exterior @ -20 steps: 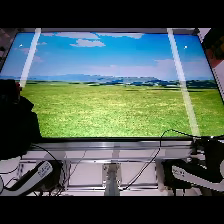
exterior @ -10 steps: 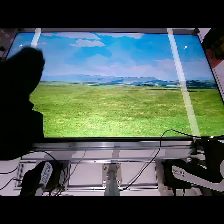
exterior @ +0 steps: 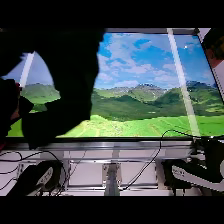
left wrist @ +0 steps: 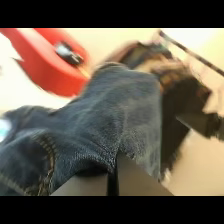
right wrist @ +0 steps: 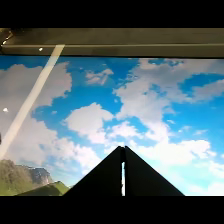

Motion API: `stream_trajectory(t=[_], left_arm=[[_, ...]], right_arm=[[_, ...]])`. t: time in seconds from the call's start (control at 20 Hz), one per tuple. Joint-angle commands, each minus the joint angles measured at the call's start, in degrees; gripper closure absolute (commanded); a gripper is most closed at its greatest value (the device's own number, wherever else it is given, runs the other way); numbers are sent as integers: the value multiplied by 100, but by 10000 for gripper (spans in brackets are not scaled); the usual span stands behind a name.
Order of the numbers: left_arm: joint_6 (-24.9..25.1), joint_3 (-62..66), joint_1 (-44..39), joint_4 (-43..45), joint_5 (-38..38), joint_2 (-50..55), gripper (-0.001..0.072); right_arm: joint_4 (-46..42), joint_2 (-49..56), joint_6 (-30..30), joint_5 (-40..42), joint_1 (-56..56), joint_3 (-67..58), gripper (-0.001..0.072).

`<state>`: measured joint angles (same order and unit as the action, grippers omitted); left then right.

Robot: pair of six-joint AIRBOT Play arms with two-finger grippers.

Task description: Fold the clothes and pants, and hang the long-sleeved shirts on hangers.

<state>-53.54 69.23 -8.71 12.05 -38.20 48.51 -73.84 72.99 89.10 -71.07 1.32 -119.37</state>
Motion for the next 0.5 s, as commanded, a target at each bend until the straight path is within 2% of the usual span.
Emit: stream_trajectory(t=[0.0,0.2,0.4,0.45], left_arm=[[192,223,-1423,400,846,1143,699],[192,232,-2133,1003,826,2623,699],[188,232,-2726,2365,46,3718,692],[179,232,-2780,2511,-122,3858,568]], right_arm=[[-295,4,28,-22,-243,57,680],[-302,7,195,-103,-901,470,681],[-409,249,188,-503,-1388,629,678],[-422,337,188,-492,-1484,627,653]])
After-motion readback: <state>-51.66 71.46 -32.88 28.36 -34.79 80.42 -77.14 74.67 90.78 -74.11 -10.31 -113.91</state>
